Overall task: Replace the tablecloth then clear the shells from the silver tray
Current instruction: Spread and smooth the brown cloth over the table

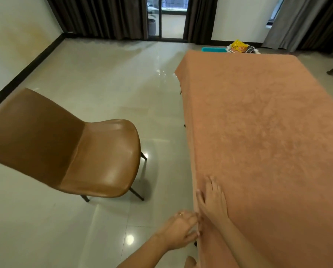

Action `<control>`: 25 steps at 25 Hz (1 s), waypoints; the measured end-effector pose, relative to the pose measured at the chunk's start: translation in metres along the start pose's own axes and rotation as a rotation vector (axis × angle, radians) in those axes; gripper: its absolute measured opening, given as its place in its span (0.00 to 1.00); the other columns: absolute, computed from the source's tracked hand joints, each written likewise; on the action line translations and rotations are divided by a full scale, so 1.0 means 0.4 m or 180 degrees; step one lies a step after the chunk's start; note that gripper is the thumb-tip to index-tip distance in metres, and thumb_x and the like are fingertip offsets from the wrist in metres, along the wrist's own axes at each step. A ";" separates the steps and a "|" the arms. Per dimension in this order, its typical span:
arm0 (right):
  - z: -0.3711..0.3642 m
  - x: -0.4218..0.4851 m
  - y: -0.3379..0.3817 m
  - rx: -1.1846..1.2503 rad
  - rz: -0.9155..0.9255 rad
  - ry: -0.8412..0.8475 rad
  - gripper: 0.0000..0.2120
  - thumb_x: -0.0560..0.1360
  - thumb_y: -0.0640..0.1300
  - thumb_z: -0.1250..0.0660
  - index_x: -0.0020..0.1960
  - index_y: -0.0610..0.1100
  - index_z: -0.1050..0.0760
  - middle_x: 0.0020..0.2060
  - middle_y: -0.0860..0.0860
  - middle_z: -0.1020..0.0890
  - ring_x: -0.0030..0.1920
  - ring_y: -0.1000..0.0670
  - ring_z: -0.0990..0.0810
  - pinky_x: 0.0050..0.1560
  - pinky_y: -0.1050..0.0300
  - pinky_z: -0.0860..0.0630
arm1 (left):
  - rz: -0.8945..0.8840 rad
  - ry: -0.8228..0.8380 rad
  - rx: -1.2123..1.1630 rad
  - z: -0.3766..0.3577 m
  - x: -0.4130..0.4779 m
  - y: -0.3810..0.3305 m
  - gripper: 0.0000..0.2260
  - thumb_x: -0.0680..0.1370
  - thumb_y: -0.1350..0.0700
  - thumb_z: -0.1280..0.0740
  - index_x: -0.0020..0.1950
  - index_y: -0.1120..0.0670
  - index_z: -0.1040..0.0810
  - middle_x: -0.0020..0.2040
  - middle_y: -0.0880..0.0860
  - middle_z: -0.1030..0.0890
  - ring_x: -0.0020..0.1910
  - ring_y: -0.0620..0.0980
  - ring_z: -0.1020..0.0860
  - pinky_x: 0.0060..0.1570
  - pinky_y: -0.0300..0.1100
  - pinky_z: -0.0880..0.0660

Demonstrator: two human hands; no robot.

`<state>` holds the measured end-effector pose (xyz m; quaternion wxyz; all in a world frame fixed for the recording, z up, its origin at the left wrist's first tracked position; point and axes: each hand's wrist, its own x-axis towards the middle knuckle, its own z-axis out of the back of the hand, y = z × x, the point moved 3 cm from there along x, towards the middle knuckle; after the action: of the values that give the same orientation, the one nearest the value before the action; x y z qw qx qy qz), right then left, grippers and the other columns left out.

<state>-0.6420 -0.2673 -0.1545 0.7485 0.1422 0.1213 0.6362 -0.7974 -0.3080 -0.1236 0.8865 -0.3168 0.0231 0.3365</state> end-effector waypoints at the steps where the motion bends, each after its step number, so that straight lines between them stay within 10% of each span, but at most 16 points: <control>1: -0.004 0.047 -0.005 -0.0005 -0.0077 -0.0040 0.30 0.77 0.55 0.47 0.75 0.41 0.40 0.74 0.45 0.38 0.74 0.43 0.41 0.73 0.49 0.43 | 0.0072 -0.0040 -0.0015 0.018 0.029 0.029 0.24 0.80 0.46 0.46 0.73 0.55 0.36 0.71 0.56 0.33 0.69 0.54 0.34 0.71 0.43 0.45; 5: -0.047 0.124 0.008 -0.0314 -0.0245 -0.0029 0.32 0.76 0.56 0.49 0.76 0.39 0.43 0.75 0.46 0.43 0.76 0.45 0.44 0.75 0.52 0.55 | 0.0275 -0.0232 -0.0182 0.108 0.124 0.140 0.25 0.79 0.52 0.40 0.75 0.54 0.41 0.75 0.55 0.39 0.73 0.53 0.39 0.71 0.43 0.45; 13: -0.029 0.175 0.038 -0.0110 -0.0774 -0.0395 0.25 0.77 0.51 0.49 0.69 0.40 0.31 0.68 0.45 0.28 0.68 0.43 0.30 0.67 0.50 0.35 | -0.0304 0.0008 0.0479 0.272 0.322 0.314 0.27 0.79 0.59 0.44 0.77 0.57 0.47 0.77 0.58 0.46 0.76 0.55 0.45 0.74 0.46 0.50; 18: -0.048 0.308 0.022 -0.0282 -0.1241 -0.0475 0.28 0.80 0.54 0.52 0.75 0.39 0.40 0.75 0.44 0.40 0.75 0.44 0.41 0.73 0.47 0.45 | -0.0647 -0.0053 0.0719 0.342 0.537 0.354 0.34 0.75 0.42 0.63 0.78 0.55 0.50 0.78 0.55 0.49 0.77 0.54 0.50 0.75 0.50 0.53; 25: -0.056 0.368 0.022 -0.0111 -0.1038 -0.0571 0.27 0.80 0.55 0.52 0.68 0.37 0.32 0.69 0.43 0.32 0.70 0.43 0.34 0.73 0.48 0.45 | -0.0505 0.0104 0.1038 0.451 0.837 0.447 0.36 0.71 0.36 0.66 0.78 0.46 0.53 0.79 0.52 0.56 0.77 0.54 0.56 0.72 0.53 0.64</control>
<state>-0.6347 -0.1195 -0.1722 0.8519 0.1640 0.0644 0.4932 -0.6791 0.0934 -0.1623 0.9494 -0.1752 0.0667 0.2521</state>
